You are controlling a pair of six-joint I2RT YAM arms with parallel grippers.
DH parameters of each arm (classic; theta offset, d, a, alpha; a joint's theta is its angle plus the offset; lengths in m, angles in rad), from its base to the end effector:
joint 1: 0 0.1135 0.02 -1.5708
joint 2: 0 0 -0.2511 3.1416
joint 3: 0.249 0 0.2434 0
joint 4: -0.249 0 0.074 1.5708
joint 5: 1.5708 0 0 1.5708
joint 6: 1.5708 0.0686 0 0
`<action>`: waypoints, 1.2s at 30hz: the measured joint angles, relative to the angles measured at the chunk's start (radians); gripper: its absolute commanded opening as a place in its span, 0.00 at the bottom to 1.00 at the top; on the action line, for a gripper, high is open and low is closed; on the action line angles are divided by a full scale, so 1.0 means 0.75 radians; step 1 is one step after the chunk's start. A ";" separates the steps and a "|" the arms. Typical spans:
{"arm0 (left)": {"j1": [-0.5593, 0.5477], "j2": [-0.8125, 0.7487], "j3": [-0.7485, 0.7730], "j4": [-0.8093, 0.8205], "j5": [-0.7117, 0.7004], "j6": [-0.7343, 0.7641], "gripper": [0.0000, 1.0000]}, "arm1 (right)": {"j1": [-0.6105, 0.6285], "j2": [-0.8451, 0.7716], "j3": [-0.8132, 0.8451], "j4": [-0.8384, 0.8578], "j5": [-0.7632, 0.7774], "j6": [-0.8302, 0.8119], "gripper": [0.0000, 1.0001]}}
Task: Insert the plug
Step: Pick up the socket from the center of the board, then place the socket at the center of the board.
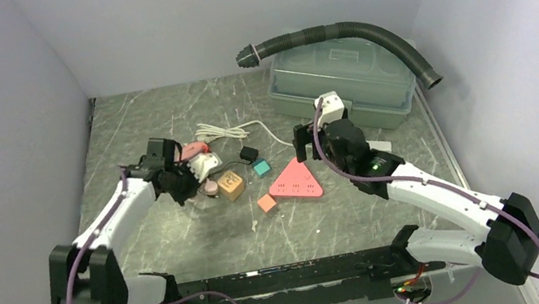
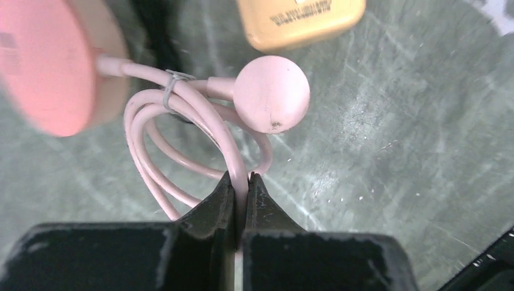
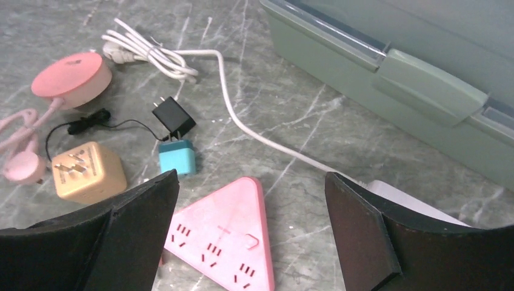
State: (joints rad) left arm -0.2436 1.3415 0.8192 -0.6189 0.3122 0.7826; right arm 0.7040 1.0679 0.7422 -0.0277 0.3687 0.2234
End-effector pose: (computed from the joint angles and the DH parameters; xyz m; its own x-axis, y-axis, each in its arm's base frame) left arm 0.2427 -0.0820 0.1657 -0.3762 0.7850 -0.4922 0.8729 0.4784 0.0957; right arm 0.2227 0.1566 0.2671 -0.3339 -0.0124 -0.9425 -0.2790 0.9564 0.0862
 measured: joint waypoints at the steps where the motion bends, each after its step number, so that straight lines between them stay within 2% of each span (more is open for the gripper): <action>1: -0.001 -0.035 0.040 -0.045 0.001 -0.004 0.00 | 0.000 0.001 0.007 0.000 -0.011 0.007 0.99; 10: 0.000 -0.279 0.578 -0.478 0.097 -0.086 0.00 | 0.003 0.107 0.138 0.060 -0.217 -0.020 1.00; 17: 0.000 -0.376 0.790 -0.714 0.285 -0.128 0.00 | 0.025 0.150 0.132 0.193 -0.627 -0.153 1.00; 21: 0.000 -0.408 0.867 -0.848 0.405 -0.085 0.00 | 0.044 0.155 0.129 0.290 -0.894 -0.245 1.00; 27: 0.000 -0.468 0.915 -1.022 0.531 -0.002 0.00 | 0.079 0.241 0.142 0.351 -1.187 -0.353 1.00; 36: -0.001 -0.504 0.941 -1.185 0.606 0.071 0.00 | 0.236 0.369 0.189 0.397 -1.383 -0.407 1.00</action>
State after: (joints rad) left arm -0.2440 0.9634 1.5253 -1.5074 0.7666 0.8356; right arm 0.8810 1.3449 0.8841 0.2703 -0.6689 -0.0818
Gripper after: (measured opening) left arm 0.063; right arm 0.994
